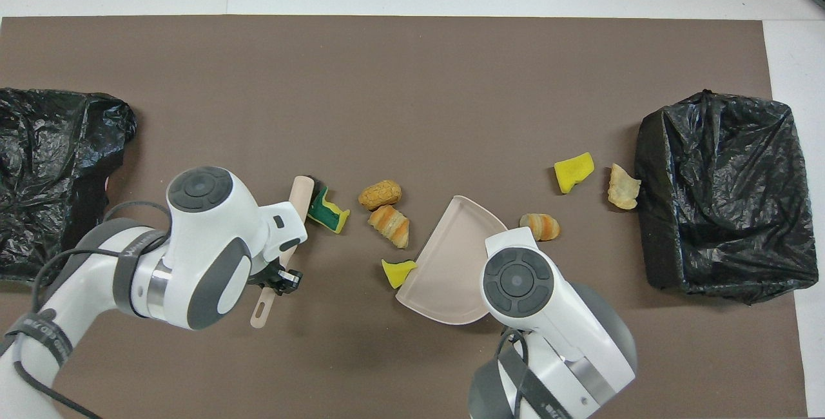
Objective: Sweep and dump trash in bin
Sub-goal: 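Sweep bread and sponge pieces toward the dustpan with the left gripper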
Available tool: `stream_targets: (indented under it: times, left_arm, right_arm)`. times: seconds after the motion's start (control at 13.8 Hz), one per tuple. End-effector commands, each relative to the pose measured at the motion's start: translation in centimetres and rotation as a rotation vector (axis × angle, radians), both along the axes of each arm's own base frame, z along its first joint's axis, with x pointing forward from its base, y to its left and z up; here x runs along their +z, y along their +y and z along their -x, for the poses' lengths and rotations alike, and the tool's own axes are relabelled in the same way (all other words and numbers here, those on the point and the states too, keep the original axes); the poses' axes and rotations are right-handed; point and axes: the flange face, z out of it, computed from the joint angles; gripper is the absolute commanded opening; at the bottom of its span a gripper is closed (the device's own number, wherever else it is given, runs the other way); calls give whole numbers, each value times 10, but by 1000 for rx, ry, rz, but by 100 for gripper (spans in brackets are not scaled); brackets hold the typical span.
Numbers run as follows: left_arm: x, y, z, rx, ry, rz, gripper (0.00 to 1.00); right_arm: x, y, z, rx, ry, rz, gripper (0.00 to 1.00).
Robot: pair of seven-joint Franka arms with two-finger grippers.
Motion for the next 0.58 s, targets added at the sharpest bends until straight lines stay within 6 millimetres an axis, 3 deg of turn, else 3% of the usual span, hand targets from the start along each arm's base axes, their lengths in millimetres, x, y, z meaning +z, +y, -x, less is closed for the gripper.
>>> stream_targets:
  times: [0.0,0.22,0.51]
  left_arm:
    - [-6,-38,35,8,8,25,0]
    - [-1,-85,70,1,-6,36,0]
    - [8,-116,81,57,24,133,0]
  right_arm:
    - [-11,3,-2,29,-8,-5,0]
    - [-17,11,0,47,-9,-8,0]
    - [-19,12,-1,46,-10,-11,0]
